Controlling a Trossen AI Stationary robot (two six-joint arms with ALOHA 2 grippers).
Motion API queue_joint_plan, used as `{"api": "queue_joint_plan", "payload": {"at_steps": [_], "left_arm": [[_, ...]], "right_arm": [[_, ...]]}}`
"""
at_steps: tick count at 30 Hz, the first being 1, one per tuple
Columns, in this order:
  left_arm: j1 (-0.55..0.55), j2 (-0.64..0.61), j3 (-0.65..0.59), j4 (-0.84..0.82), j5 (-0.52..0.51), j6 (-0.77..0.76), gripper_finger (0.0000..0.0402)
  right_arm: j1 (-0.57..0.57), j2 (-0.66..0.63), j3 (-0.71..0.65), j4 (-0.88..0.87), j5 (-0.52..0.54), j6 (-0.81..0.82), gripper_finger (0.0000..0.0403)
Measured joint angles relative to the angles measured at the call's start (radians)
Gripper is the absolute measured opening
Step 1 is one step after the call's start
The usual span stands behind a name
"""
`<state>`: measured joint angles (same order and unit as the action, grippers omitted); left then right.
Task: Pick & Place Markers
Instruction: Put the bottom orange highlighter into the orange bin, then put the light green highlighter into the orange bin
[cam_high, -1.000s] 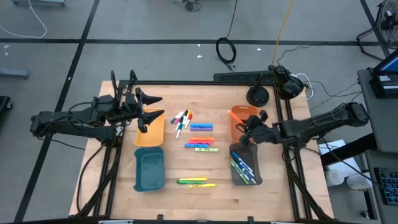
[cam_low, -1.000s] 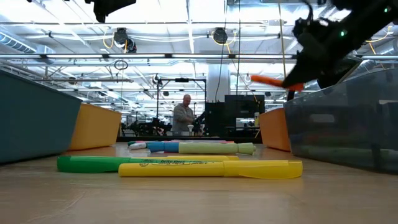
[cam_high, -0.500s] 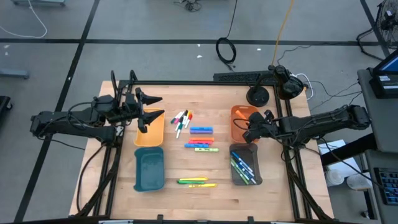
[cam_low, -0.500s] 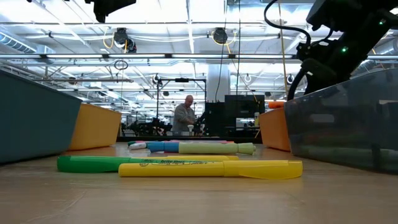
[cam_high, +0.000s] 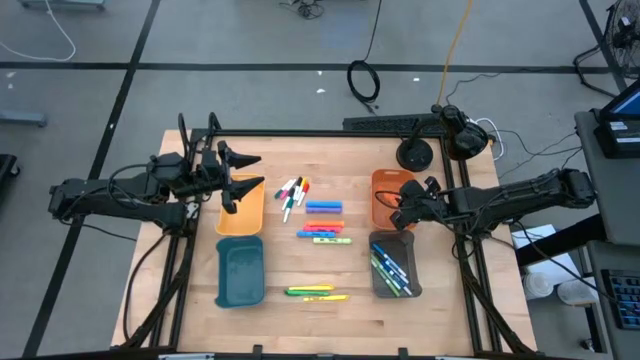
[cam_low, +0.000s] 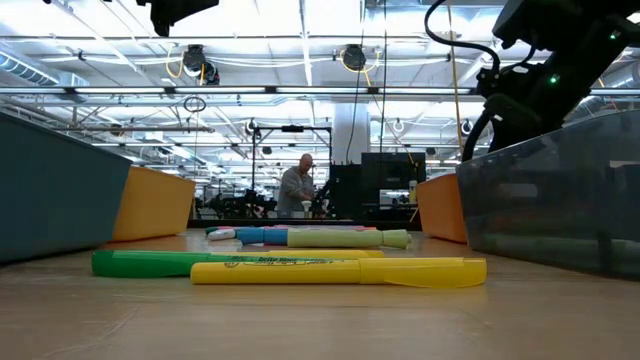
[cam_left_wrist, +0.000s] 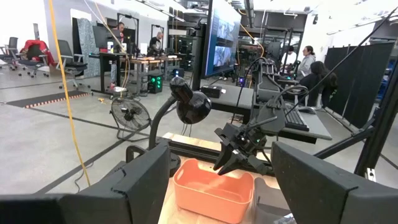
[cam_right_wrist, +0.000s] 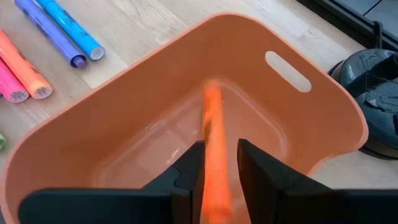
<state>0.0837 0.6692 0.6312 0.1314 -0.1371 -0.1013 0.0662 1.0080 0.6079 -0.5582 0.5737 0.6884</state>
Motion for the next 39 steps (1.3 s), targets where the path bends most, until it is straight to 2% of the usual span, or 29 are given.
{"api": "queue_joint_plan", "payload": {"at_steps": [11, 18, 21, 25, 29, 33, 36, 39], "left_arm": [[0.000, 0.000, 0.000, 0.000, 0.000, 0.000, 0.0282], [0.000, 0.000, 0.000, 0.000, 0.000, 0.000, 0.0282], [0.000, 0.000, 0.000, 0.000, 0.000, 0.000, 0.0282], [0.000, 0.000, 0.000, 0.000, 0.000, 0.000, 0.0282], [0.000, 0.000, 0.000, 0.000, 0.000, 0.000, 0.0282], [0.000, 0.000, 0.000, 0.000, 0.000, 0.000, 0.0282], [0.000, 0.000, 0.000, 0.000, 0.000, 0.000, 0.0282], [0.000, 0.000, 0.000, 0.000, 0.000, 0.000, 0.0282]], "right_arm": [[0.000, 0.000, 0.000, 0.045, 0.001, -0.040, 0.0086], [0.035, 0.000, -0.013, 0.335, -0.004, -0.261, 0.0087], [0.068, 0.001, -0.050, 0.493, -0.068, -0.366, 0.0093], [0.102, 0.017, -0.067, 0.619, -0.144, -0.386, 0.0123], [0.129, 0.062, -0.067, 0.710, -0.187, -0.408, 0.0171], [0.171, 0.147, -0.067, 0.882, -0.213, -0.527, 0.0216], [0.198, 0.222, -0.037, 0.944, -0.212, -0.592, 0.0229], [0.201, 0.306, 0.030, 0.903, -0.211, -0.587, 0.0228]]}}
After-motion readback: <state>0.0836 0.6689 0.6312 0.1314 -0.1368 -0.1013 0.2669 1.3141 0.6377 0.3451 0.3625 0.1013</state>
